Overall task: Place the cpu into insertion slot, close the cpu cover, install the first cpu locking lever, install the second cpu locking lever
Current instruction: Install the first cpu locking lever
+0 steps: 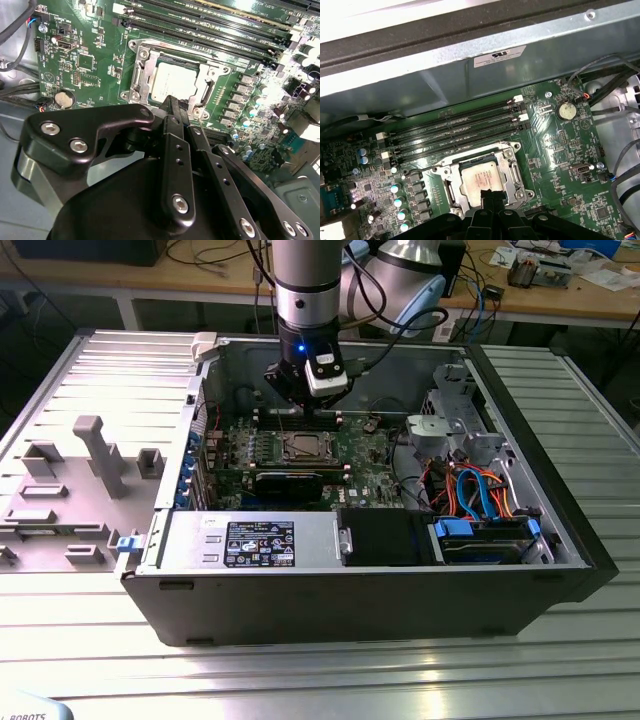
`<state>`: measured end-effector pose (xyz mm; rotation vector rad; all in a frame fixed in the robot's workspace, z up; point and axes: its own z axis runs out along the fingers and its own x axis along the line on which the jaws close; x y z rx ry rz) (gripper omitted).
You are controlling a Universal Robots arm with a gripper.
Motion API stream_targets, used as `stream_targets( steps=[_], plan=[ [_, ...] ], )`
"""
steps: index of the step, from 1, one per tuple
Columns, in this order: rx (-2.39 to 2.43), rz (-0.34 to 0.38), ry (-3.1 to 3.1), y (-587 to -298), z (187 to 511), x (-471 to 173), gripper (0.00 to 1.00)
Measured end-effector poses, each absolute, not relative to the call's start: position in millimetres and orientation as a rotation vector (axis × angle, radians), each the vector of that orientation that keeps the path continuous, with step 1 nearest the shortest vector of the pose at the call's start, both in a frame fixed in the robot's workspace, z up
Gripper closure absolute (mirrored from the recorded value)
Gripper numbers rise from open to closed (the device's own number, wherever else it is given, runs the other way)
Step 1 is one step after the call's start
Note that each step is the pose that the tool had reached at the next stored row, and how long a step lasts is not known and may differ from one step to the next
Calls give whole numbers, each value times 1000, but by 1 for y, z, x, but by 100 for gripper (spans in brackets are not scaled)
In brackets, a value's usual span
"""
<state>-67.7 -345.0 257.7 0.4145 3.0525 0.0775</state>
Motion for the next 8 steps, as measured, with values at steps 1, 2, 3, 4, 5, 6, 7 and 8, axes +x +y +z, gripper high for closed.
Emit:
stream_targets(
  steps=[1,2,3,4,5,6,7,8],
  plan=[
    [415,77,3052,-345,258,-68,89],
    [414,78,3052,-345,258,-68,89],
    [414,78,3051,-345,258,-68,89],
    [413,78,3048,-345,258,-68,89],
    [407,82,3027,-345,258,-68,89],
    [401,86,3010,-345,258,-69,89],
    [392,87,3008,-345,258,-69,89],
    [377,88,3009,-345,258,-69,89]
  ],
)
